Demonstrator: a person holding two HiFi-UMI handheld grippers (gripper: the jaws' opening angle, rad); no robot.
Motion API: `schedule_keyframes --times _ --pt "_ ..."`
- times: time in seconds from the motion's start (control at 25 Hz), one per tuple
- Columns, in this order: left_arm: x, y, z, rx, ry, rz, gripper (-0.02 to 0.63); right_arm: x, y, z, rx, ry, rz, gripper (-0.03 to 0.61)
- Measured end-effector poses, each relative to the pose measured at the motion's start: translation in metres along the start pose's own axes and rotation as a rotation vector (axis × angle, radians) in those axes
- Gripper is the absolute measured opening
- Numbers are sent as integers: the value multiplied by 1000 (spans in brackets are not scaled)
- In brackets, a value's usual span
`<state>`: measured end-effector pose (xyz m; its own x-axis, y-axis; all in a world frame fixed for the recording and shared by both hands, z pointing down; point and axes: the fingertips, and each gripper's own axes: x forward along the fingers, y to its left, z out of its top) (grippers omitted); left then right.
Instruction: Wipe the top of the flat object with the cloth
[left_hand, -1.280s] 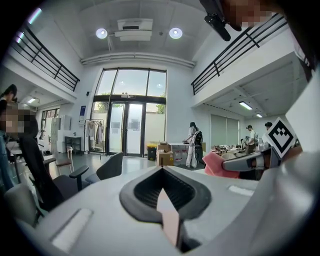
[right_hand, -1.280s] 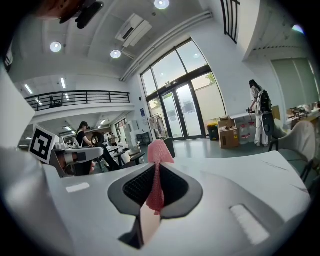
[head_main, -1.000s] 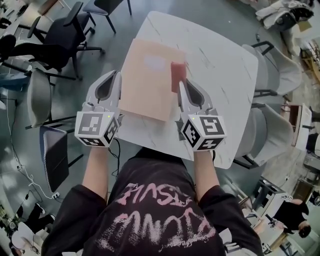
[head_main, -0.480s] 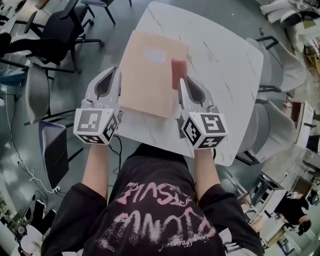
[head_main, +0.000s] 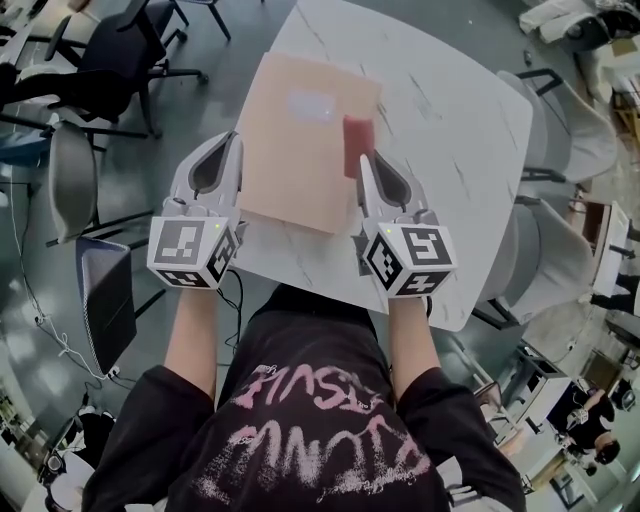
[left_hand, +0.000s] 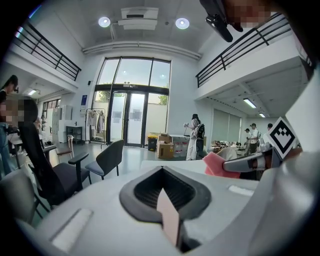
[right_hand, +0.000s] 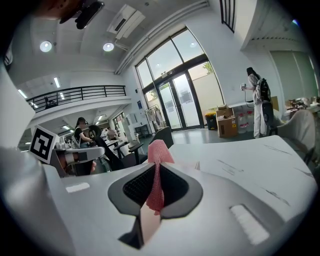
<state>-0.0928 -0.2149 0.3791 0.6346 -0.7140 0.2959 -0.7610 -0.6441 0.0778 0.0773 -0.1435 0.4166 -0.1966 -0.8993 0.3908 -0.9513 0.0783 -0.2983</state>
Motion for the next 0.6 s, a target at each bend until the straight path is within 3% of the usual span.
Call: schedule_keyframes --times 0.6 --pt "-3 -2 -10 -4 15 1 0 14 11 15 -17 -19 37 46"
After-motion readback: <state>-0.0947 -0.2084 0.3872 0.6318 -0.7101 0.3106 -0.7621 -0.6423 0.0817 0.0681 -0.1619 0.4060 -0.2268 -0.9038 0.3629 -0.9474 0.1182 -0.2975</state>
